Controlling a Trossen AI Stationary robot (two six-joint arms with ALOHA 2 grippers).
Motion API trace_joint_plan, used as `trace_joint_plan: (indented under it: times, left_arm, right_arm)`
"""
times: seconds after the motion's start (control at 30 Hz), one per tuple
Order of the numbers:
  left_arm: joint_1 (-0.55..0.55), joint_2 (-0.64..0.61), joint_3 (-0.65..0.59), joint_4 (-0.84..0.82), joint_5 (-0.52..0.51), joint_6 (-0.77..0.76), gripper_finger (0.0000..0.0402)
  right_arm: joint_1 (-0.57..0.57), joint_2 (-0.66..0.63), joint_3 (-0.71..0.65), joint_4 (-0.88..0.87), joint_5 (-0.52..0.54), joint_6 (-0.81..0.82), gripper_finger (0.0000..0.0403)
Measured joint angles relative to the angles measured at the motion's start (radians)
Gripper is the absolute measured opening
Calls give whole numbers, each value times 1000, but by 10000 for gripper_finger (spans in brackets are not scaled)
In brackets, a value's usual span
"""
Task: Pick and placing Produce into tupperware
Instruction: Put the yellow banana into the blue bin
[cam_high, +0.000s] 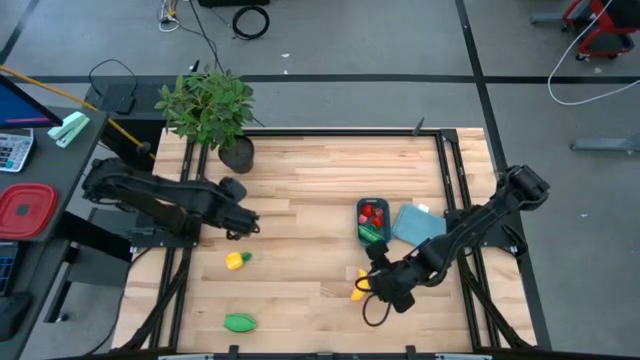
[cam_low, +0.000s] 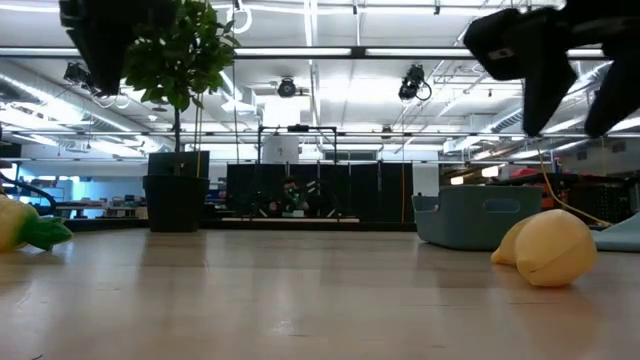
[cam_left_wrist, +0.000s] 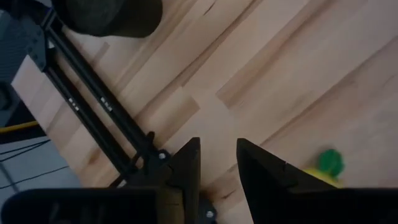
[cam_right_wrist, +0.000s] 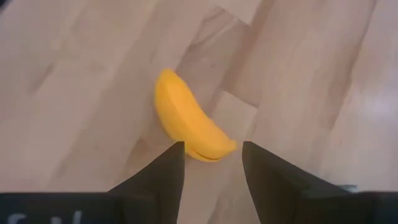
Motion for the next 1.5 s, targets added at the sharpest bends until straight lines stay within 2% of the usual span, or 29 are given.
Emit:
trace_joint_plan:
  times: [0.23,0.37,0.53,0.6,0.93,1.23,1.5]
  left_arm:
    - [-7,-1,-54,-2,0,-11,111]
    - [-4,-1,-53,0,0,-31,107]
    - [-3,-1,-53,0,0,-31,105]
    - [-3,-1,-53,-1,0,-32,105]
    - [-3,-1,-53,0,0,-32,105]
    - [-3,-1,-53,-1,0,-33,103]
    - [-3,0,-53,-1,0,-33,103]
  right_arm:
    - [-47,1,0,54,-19,-11,202]
    - [-47,11,0,105,-29,-123,222]
    - [-38,71,0,99,-48,-346,247]
    - [-38,90,0,88,-51,-389,254]
    - [-39,134,0,90,-71,-404,266]
    - [-39,224,0,128,-73,-428,266]
    - [-39,234,0,148,-67,-465,266]
